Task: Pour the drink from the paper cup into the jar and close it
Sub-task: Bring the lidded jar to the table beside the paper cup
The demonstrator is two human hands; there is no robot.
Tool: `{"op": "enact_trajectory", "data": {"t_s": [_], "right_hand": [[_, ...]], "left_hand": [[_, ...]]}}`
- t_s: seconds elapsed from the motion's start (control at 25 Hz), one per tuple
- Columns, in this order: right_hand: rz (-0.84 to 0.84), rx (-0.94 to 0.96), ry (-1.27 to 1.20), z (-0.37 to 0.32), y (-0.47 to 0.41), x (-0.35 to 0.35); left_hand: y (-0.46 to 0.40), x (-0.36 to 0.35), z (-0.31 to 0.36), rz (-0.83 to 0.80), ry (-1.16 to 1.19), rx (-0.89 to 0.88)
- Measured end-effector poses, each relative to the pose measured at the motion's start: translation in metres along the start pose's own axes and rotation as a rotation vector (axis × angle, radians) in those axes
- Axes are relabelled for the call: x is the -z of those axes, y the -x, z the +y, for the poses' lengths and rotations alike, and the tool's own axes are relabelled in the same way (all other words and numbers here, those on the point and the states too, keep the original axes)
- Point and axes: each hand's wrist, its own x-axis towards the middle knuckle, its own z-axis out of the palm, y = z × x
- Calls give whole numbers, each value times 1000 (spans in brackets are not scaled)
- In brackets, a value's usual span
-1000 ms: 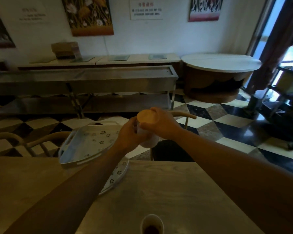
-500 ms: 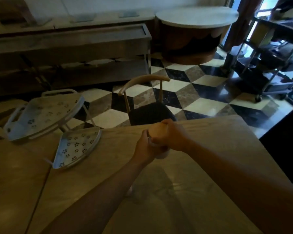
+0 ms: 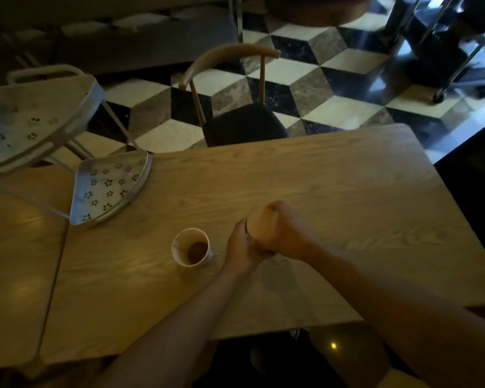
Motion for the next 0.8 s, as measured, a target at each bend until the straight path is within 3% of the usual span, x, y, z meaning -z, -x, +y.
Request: {"op": "enact_trajectory", "data": {"t_s": [0.24,0.56,0.8], "right_hand": [[-4,-1,4,20,0,-28],[-7,30,8,31,1,-39],[-17,48,72,33,2,-39]], "left_hand": [[0,3,-27,24,12,8],[-8,1,-55,39,-250,-89],[-11,3,-64,36,-293,-143]]}}
